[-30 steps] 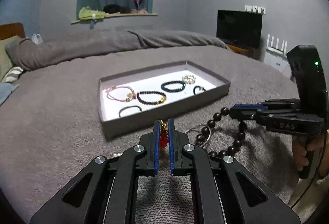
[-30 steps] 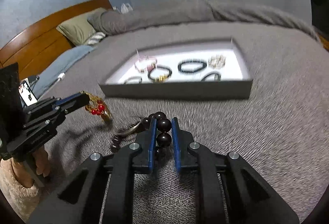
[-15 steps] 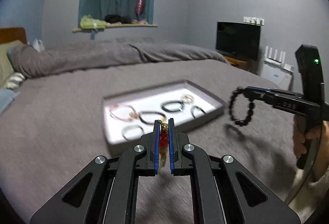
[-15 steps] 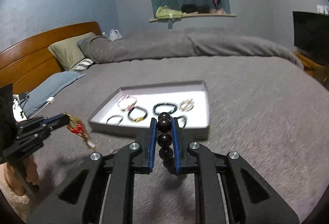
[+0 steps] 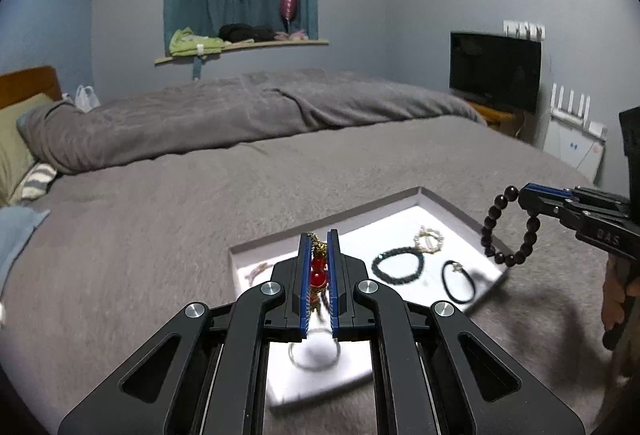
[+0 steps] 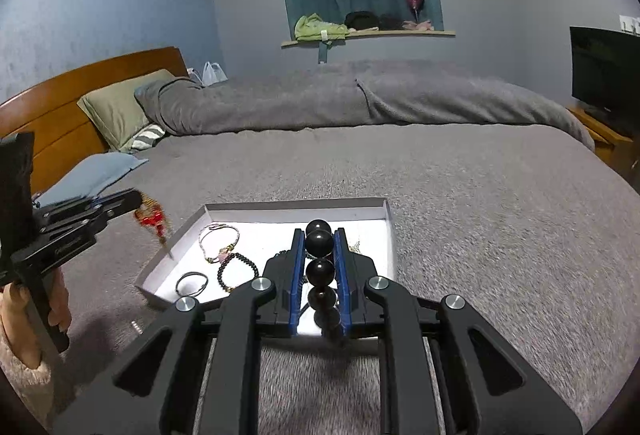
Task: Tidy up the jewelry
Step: 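Carry the charm and black bead bracelet into the tray and open both grippers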
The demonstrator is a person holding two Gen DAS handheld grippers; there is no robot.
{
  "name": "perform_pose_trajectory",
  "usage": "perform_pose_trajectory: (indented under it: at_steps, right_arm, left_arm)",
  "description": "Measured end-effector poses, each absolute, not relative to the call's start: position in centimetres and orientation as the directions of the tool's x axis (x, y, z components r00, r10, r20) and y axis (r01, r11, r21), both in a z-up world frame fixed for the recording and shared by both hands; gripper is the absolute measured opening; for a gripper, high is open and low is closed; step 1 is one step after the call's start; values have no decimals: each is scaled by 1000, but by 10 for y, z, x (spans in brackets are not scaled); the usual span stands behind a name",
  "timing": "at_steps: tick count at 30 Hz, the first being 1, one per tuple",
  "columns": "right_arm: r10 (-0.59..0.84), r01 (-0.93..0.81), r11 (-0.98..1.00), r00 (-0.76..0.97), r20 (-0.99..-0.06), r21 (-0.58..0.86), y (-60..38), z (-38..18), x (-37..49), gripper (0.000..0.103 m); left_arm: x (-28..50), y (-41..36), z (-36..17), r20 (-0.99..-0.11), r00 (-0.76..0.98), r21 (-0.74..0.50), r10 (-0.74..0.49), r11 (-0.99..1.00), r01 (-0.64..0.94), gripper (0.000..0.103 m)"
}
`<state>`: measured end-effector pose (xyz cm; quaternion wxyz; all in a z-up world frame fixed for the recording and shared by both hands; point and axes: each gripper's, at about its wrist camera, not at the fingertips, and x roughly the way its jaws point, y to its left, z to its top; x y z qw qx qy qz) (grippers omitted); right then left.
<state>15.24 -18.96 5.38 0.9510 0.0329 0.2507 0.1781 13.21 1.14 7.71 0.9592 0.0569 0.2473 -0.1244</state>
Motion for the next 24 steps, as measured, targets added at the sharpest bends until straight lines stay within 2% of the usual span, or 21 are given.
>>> perform_pose_trajectory:
  at_steps: [7,11,15,24]
  right_arm:
    - [431,-396,901,783,-449,176,-163,58,178,14]
    - [464,-432,882,723,-511,190,-149,39,190,14]
    - [422,-402,898,669,-612,178,-147,10,205,14]
    - [378,-362,915,612,-694,179,-143,-13,217,14]
  left_arm:
    - [191,-15,64,-564,790,49,-240,945,322,9]
    - [232,-26,45,-640,730,17,-240,945,325,9]
    - [259,-30,25,-704,684,25,-193,955,295,8]
    - [278,-22,7,-768,621,18,-155,965,263,11]
